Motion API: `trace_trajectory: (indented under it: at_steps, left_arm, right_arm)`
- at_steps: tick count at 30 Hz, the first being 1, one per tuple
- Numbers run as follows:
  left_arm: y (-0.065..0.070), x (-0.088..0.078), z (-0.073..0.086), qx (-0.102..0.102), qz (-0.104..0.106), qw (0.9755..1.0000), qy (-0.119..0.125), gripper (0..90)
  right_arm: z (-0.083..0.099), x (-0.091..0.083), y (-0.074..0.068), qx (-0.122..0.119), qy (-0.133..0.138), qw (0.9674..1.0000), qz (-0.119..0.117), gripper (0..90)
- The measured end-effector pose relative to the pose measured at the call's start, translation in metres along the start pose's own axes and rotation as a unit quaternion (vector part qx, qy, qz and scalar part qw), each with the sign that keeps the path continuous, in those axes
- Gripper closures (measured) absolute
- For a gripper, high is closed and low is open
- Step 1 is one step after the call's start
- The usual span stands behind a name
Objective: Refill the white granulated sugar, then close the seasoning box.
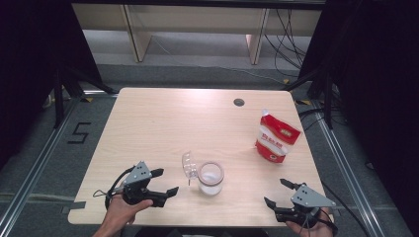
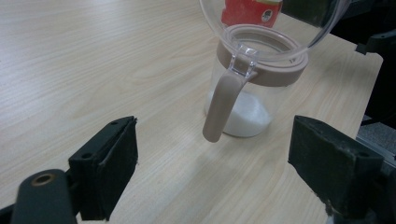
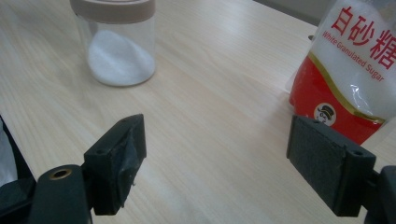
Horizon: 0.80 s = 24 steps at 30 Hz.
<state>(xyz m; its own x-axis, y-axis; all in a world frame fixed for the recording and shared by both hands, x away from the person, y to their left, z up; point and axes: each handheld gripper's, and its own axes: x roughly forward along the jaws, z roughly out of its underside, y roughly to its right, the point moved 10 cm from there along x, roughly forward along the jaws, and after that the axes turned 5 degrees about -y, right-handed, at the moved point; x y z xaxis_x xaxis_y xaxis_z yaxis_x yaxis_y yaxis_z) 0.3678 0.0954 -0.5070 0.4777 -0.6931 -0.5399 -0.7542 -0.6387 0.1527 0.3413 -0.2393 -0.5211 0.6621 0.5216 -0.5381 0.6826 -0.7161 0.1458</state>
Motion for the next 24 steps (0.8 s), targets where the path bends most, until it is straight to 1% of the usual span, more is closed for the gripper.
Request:
trace_trajectory:
  at_steps: [1, 2, 3, 4, 5, 6, 7, 8, 9, 11, 12, 13, 14, 16, 17, 20, 22, 23, 24]
  left_arm:
    - [0.000, 0.000, -0.001, 0.001, 0.000, 1.0000, -0.001, 15.4]
    - [0.001, 0.001, -0.003, -0.015, -0.001, 0.9999, 0.004, 15.3]
    - [0.000, 0.000, -0.005, -0.010, -0.001, 0.9999, 0.004, 15.3]
    - [0.000, -0.001, -0.006, -0.012, -0.006, 0.9999, 0.003, 15.3]
    - [0.001, -0.001, -0.008, -0.010, -0.003, 0.9999, 0.004, 15.3]
    - [0.000, -0.002, -0.009, -0.011, -0.008, 0.9999, 0.004, 15.3]
    - [0.001, -0.002, -0.011, -0.008, -0.005, 0.9999, 0.003, 15.3]
    - [0.001, -0.003, -0.012, -0.009, -0.009, 0.9999, 0.003, 15.3]
    - [0.001, -0.004, -0.014, -0.007, -0.009, 0.9999, 0.004, 15.3]
    - [0.000, -0.006, -0.018, -0.008, -0.014, 0.9998, 0.008, 15.3]
    - [-0.001, -0.006, -0.020, -0.006, -0.012, 0.9998, 0.011, 15.3]
    - [-0.002, -0.007, -0.021, -0.006, -0.018, 0.9998, 0.011, 15.3]
    - [-0.003, -0.007, -0.022, 0.000, -0.016, 0.9998, 0.013, 15.3]
    - [-0.004, -0.008, -0.023, -0.002, -0.017, 0.9998, 0.013, 15.7]
    - [-0.004, -0.008, -0.023, 0.001, -0.018, 0.9998, 0.012, 16.0]
    - [-0.005, -0.009, -0.022, -0.001, -0.018, 0.9998, 0.012, 18.3]
    - [-0.005, -0.009, -0.023, -0.001, -0.022, 0.9997, 0.014, 23.3]
    - [-0.004, -0.009, -0.023, -0.003, -0.021, 0.9996, 0.017, 26.7]
    - [-0.003, -0.009, -0.023, 0.000, -0.020, 0.9997, 0.014, 30.1]
  right_arm:
    - [0.001, -0.001, -0.001, -0.003, -0.003, 1.0000, 0.000, 20.6]
    - [0.001, -0.001, -0.001, -0.004, -0.004, 1.0000, 0.002, 20.6]
    - [0.001, -0.001, -0.002, -0.003, -0.003, 1.0000, 0.001, 20.6]
    - [0.002, -0.001, -0.002, -0.009, -0.007, 0.9999, 0.003, 20.6]
    - [0.002, -0.002, -0.002, -0.008, -0.007, 0.9999, 0.005, 20.6]
    - [0.003, -0.002, -0.003, -0.008, -0.008, 0.9999, 0.006, 20.6]
    - [0.003, -0.002, -0.003, -0.009, -0.009, 0.9999, 0.004, 20.6]
    - [0.004, -0.001, -0.005, -0.012, -0.008, 0.9999, -0.001, 20.6]
    - [0.004, -0.002, -0.005, -0.008, -0.008, 0.9999, 0.000, 20.7]
    - [0.005, -0.001, -0.005, -0.016, -0.013, 0.9998, 0.002, 20.6]
    - [0.006, -0.001, -0.004, -0.018, -0.016, 0.9997, 0.002, 20.6]
    - [0.007, -0.001, -0.005, -0.015, -0.018, 0.9997, 0.000, 20.6]
    - [0.006, -0.001, -0.004, -0.014, -0.016, 0.9998, 0.001, 20.7]
    - [0.007, -0.001, -0.004, -0.015, -0.016, 0.9998, 0.002, 20.8]
    - [0.007, -0.001, -0.004, -0.015, -0.016, 0.9998, 0.002, 20.8]
    - [0.006, -0.001, -0.003, -0.014, -0.017, 0.9997, 0.006, 21.0]
    - [0.007, -0.001, -0.003, -0.016, -0.018, 0.9997, 0.006, 21.2]
    - [0.007, -0.001, -0.003, -0.017, -0.019, 0.9996, 0.006, 21.2]
    - [0.007, -0.001, -0.004, -0.017, -0.019, 0.9997, 0.007, 21.2]
